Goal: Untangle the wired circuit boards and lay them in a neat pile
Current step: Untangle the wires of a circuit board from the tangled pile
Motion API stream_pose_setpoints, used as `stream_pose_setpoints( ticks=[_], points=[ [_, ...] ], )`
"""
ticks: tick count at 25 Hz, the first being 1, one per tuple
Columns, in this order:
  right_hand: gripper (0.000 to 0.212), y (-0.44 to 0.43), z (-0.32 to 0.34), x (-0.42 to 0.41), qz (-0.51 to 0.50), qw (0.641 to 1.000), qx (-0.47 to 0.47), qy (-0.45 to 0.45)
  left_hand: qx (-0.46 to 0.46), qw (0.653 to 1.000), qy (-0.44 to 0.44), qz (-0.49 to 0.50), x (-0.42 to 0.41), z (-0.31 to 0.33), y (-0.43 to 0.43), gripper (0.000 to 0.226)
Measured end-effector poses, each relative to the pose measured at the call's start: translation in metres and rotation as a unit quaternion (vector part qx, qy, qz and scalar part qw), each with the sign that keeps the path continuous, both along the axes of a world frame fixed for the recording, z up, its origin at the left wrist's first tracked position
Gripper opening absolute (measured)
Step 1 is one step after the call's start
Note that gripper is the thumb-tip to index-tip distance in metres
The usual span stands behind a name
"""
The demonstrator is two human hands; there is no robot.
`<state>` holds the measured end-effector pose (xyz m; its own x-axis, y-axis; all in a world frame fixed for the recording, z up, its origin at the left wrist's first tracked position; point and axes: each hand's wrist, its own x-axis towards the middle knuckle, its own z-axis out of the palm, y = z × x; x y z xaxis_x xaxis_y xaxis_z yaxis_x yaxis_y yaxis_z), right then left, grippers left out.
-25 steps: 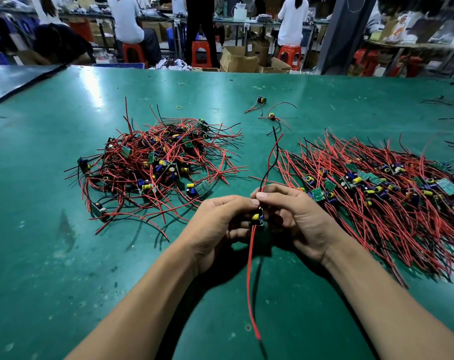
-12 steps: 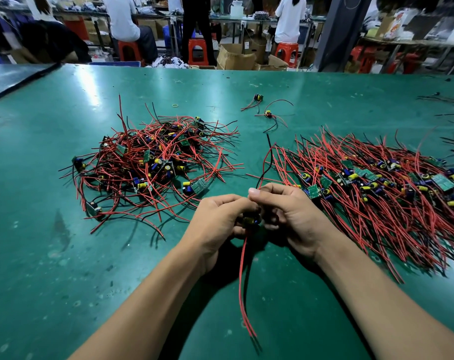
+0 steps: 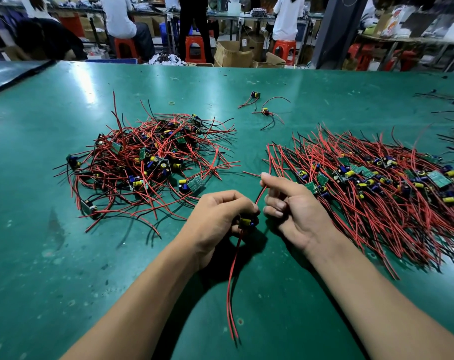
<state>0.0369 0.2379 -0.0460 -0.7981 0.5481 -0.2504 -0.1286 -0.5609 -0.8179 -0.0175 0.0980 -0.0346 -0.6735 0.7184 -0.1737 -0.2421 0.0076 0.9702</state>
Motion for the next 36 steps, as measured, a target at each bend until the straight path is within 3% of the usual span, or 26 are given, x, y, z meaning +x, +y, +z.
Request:
stream_pose_setpoints(
  ticks=[5,9,17,21,24,29,36],
  points=[
    [0.022,0.006,0.003,0.000,-0.042,0.996,-0.076,0.025,-0.015,0.999,0.029,-0.031,0.003,0.001,-0.003,0.023],
    [0.022,0.006,0.001,0.002,-0.022,0.999,-0.016,0.040,-0.009,1.000,0.005,-0.029,0.001,0.001,-0.005,0.028],
    [0.023,0.000,-0.005,0.011,0.203,0.971,0.124,-0.012,0.025,0.998,-0.051,0.006,-0.004,-0.002,-0.007,0.012],
    [0.034,-0.001,-0.004,0.008,0.143,0.980,0.137,-0.021,0.016,0.999,-0.037,0.014,-0.004,-0.002,-0.006,0.021],
    [0.020,-0.002,-0.004,0.007,0.092,0.987,0.133,-0.010,0.011,1.000,-0.027,0.003,-0.002,-0.003,-0.007,0.021],
    [0.026,0.005,-0.003,0.002,-0.006,0.995,0.101,-0.011,-0.008,0.999,0.026,-0.031,0.002,-0.003,-0.006,0.023],
    [0.016,0.015,0.001,0.003,-0.080,0.995,0.055,0.007,-0.023,0.995,0.063,-0.071,0.005,0.001,-0.008,0.024]
  ],
)
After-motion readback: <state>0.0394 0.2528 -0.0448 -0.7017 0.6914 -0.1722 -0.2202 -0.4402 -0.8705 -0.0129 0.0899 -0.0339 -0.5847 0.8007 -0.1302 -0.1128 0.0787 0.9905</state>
